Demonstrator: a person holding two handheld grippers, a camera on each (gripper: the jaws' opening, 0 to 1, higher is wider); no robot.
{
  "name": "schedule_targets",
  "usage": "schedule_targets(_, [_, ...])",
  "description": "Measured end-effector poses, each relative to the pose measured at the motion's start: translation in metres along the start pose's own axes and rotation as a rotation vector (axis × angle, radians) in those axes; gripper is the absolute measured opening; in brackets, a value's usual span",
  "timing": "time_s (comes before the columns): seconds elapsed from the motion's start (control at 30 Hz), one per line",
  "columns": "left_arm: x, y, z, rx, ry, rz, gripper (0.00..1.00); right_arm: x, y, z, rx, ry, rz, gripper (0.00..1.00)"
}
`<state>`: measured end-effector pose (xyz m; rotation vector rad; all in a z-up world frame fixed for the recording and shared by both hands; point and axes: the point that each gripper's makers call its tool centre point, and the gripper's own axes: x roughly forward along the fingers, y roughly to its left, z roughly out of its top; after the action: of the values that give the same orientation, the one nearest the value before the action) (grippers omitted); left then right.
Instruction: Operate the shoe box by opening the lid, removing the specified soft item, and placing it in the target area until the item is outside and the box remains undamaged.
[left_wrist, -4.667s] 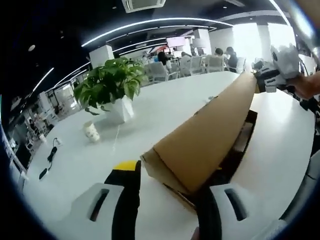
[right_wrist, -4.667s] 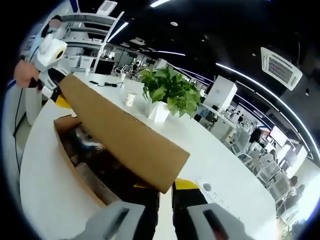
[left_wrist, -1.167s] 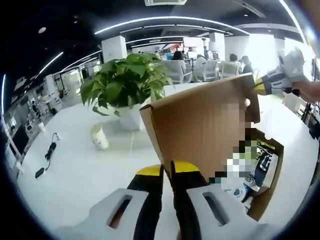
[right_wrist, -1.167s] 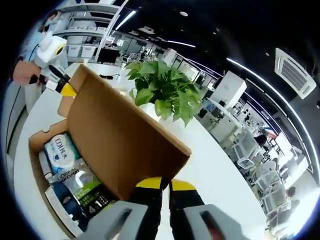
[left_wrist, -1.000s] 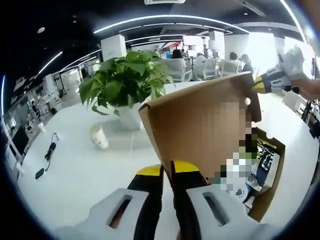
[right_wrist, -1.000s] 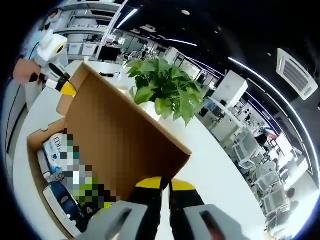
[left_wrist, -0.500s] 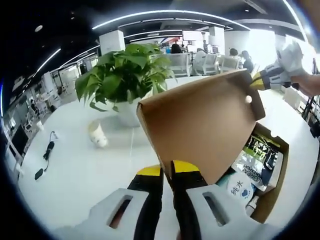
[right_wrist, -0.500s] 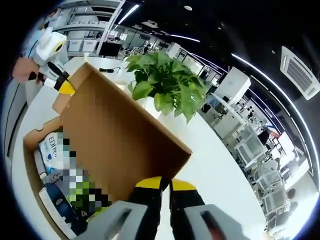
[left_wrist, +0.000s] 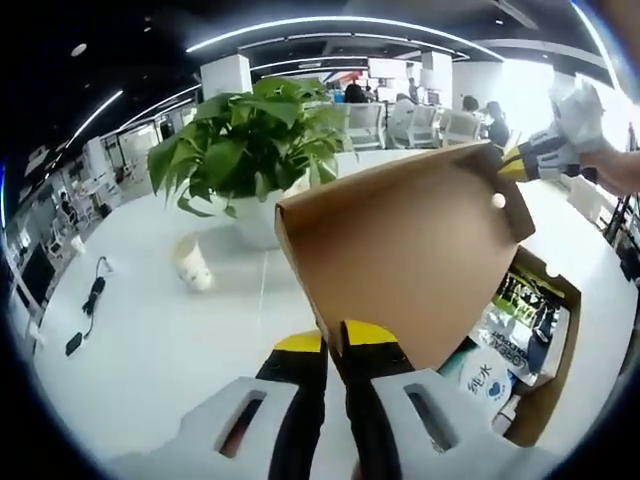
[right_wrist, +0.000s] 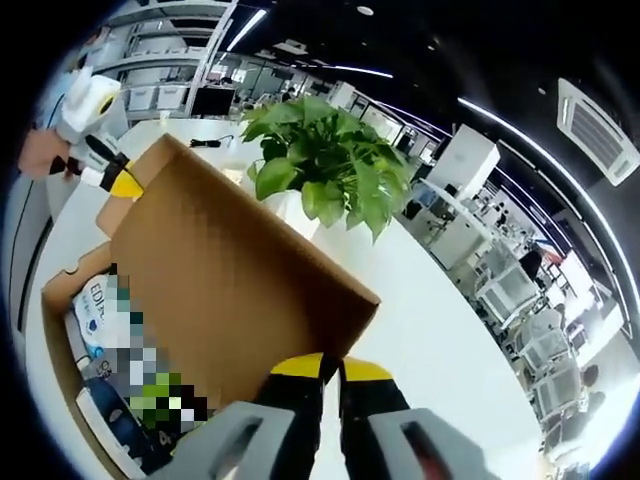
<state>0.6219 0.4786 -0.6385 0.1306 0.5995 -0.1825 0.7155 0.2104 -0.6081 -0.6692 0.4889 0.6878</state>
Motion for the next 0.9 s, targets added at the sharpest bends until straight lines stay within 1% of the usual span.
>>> schedule_targets(0.3, [0.001, -0.001, -0.004, -0.002, 0.012, -0.005, 0.04, 0.012, -0.003, -0.001, 0.011, 0.008, 0.004, 0.0])
schedule_targets(0.6, [0.004, -0.006, -0.001, 0.002, 0.011, -0.018, 0.04, 0.02, -0.009, -0.01, 0.052, 0.016, 0.0, 0.01])
schedule_targets(0.67, [0.005, -0.007, -0.001, 0.004, 0.011, -0.021, 0.04, 0.021, -0.009, -0.011, 0.048, 0.019, -0.001, 0.02])
schedule_targets(0.73, [0.006, -0.007, 0.0, 0.006, 0.013, -0.023, 0.04, 0.023, -0.009, -0.013, 0.046, 0.023, 0.0, 0.03])
schedule_targets(0.83, [0.007, -0.009, 0.002, 0.008, 0.011, -0.029, 0.04, 0.026, -0.005, -0.02, 0.047, 0.042, 0.012, 0.07])
schedule_targets(0.9, [0.009, -0.01, 0.004, 0.012, 0.011, -0.032, 0.03, 0.028, -0.002, -0.026, 0.083, 0.051, 0.022, 0.1])
